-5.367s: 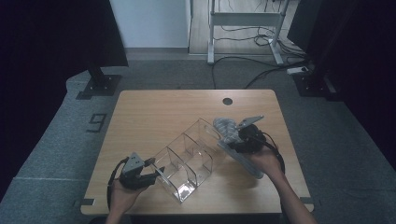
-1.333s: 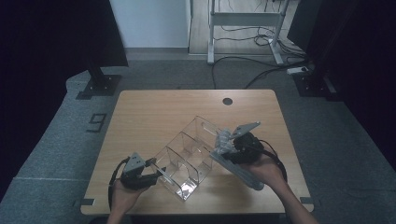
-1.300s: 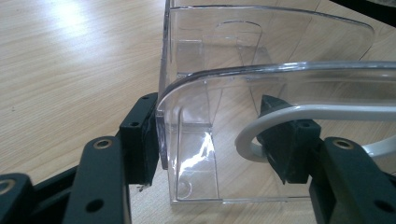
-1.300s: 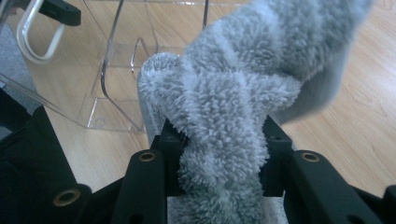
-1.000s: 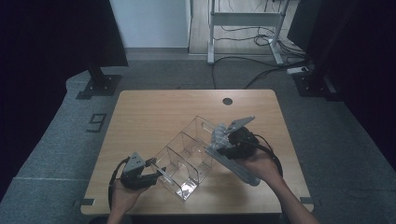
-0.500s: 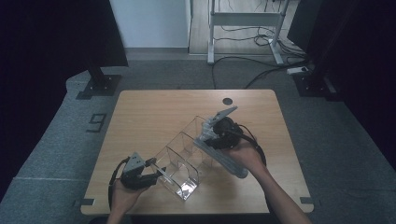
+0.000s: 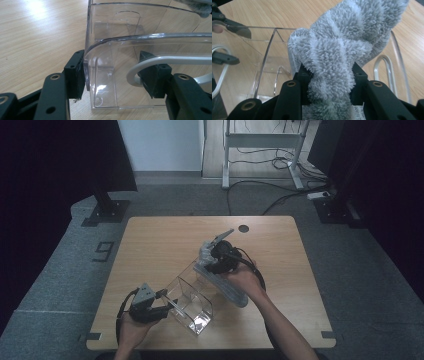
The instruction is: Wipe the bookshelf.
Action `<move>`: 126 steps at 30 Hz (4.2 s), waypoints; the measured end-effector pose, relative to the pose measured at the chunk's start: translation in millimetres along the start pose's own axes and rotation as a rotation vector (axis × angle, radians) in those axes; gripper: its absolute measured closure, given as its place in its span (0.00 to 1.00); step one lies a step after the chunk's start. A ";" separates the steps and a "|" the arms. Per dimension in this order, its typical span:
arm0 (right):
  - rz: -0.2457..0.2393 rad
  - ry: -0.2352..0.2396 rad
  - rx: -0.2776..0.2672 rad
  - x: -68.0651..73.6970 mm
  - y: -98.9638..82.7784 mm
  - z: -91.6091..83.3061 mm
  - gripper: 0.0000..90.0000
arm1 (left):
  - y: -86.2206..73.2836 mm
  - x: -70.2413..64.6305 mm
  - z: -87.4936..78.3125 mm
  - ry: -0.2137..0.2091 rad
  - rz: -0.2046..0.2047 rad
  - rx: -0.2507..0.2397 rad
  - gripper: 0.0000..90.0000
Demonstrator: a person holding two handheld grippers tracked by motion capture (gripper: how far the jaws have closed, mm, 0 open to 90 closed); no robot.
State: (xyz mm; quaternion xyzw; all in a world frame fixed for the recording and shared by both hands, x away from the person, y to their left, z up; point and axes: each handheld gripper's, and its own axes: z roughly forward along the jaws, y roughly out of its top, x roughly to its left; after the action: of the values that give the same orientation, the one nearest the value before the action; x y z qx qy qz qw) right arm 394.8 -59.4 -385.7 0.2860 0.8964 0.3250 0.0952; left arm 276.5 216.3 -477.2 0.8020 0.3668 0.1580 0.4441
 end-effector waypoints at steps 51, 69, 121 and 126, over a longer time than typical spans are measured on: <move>-0.008 -0.004 0.029 -0.8 -64.8 -17.7 0.67 | 0.4 -1.6 0.8 0.015 -0.012 0.008 0.47; 0.016 -0.026 0.069 -7.4 -98.2 -9.7 0.67 | 1.4 -2.6 2.7 0.020 -0.019 0.004 0.47; 0.100 -0.044 0.094 -30.1 -136.3 25.8 0.68 | 8.7 -1.4 15.1 0.057 -0.021 -0.019 0.46; 0.096 -0.041 0.076 -28.8 -141.2 8.7 0.68 | 8.8 -2.7 12.9 0.063 -0.015 -0.018 0.46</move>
State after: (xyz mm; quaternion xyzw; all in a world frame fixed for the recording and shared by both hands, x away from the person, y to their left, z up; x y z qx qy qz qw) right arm 357.7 -159.6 -482.7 0.3386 0.8912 0.2891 0.0867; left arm 286.1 203.7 -476.9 0.7899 0.3852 0.1833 0.4406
